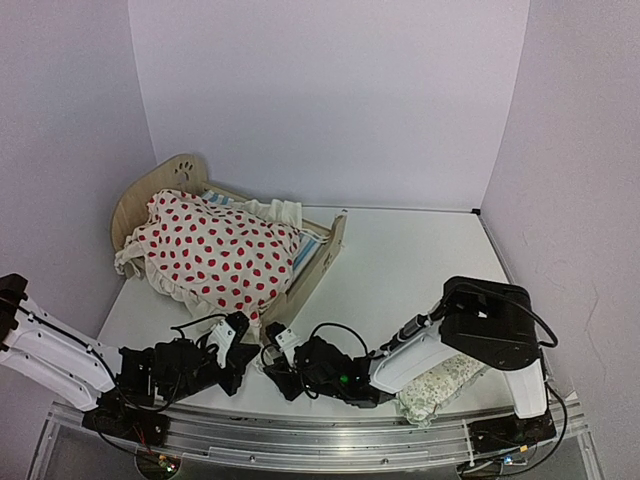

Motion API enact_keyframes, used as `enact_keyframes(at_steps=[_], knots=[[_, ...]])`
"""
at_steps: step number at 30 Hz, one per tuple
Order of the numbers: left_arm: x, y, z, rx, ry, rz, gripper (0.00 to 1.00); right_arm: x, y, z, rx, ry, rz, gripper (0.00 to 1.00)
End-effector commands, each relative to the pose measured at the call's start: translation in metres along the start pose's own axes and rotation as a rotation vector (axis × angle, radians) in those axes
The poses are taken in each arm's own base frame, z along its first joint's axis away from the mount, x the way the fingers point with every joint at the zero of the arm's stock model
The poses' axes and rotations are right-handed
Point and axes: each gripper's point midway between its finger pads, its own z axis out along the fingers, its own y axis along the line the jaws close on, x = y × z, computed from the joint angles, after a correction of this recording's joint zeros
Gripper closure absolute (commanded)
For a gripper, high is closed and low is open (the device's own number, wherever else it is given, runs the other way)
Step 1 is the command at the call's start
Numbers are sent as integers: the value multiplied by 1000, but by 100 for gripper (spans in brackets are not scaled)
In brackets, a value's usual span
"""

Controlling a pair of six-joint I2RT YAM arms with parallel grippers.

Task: Set up the pet bed
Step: Tie the right ropes of the mattress at the bed frame.

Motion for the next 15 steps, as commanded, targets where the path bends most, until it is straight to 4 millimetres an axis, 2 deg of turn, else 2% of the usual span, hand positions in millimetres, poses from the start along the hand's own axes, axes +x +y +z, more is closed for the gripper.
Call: enact_keyframes(at_steps=[1, 6, 15], knots=[[-9, 2, -2, -3, -38, -45, 100, 35, -21, 7, 155, 82, -111, 80], [-11, 3, -4, -1, -43, -53, 100, 41, -24, 6, 178, 86, -107, 100], [-11, 3, -2, -11, -40, -58, 100, 21, -23, -21, 163, 55, -117, 100]])
